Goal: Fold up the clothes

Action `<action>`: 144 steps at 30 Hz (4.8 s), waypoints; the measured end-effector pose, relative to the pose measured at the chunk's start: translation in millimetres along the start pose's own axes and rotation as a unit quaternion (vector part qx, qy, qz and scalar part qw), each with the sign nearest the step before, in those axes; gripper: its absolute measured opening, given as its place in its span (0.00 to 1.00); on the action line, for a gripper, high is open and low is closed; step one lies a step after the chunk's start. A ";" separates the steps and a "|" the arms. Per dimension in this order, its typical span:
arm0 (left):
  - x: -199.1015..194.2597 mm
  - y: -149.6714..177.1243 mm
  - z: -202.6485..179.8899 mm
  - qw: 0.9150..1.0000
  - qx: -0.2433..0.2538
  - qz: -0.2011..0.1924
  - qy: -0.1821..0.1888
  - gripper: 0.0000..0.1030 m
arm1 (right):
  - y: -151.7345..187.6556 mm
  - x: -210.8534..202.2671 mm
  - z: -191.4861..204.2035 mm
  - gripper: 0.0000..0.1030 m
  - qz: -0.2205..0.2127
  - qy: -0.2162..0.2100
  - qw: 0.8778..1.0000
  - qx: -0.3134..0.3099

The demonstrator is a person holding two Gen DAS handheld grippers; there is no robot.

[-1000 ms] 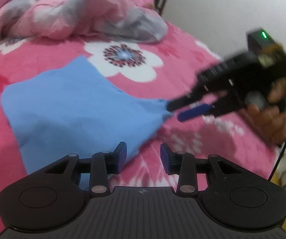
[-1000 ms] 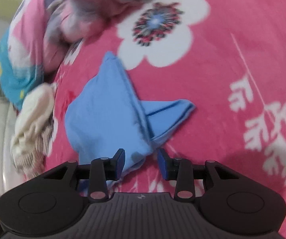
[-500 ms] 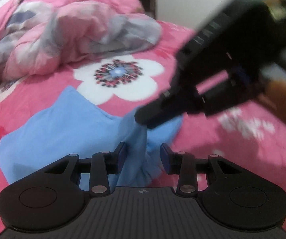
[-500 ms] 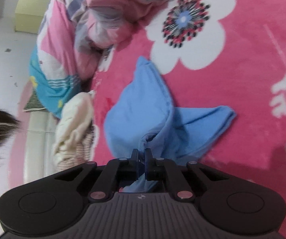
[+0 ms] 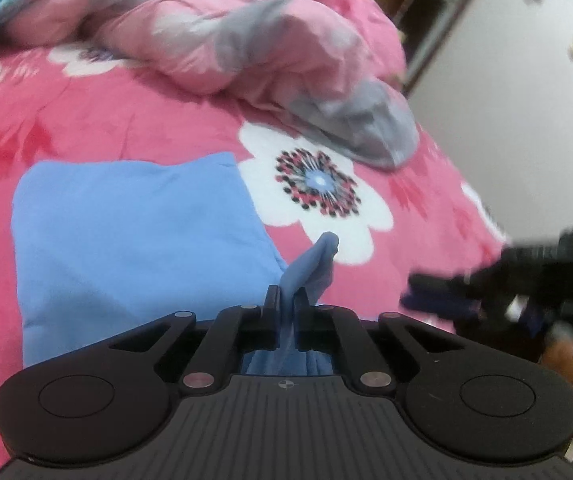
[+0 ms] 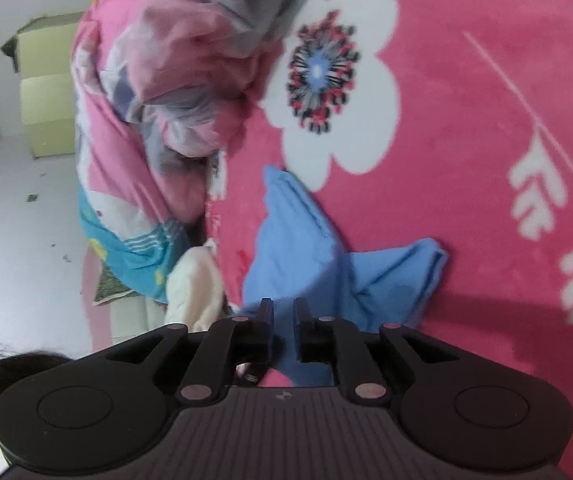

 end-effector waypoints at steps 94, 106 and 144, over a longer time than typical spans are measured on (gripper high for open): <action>-138.9 29.5 261.5 0.973 -0.174 -0.005 -0.154 0.33 | 170.0 149.1 30.3 0.60 0.115 0.185 0.894 -0.392; -21.9 14.4 82.2 0.997 -0.005 0.043 -0.057 0.33 | -32.2 103.0 -0.3 0.55 -0.023 0.144 0.958 -0.246; -69.9 8.4 147.4 0.919 -0.378 0.099 0.050 0.58 | 193.2 177.4 89.8 0.02 0.281 -0.066 0.811 -0.509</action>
Point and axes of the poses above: each gripper's, at about its wrist camera, not at the fingertips, and x roughly the way its jaws point, z to its left, y to its underside, the point moved 10 cm from there along x, roughly the way its jaws point, and after that the axes turned 8 degrees about -y, right-handed, at the moved point
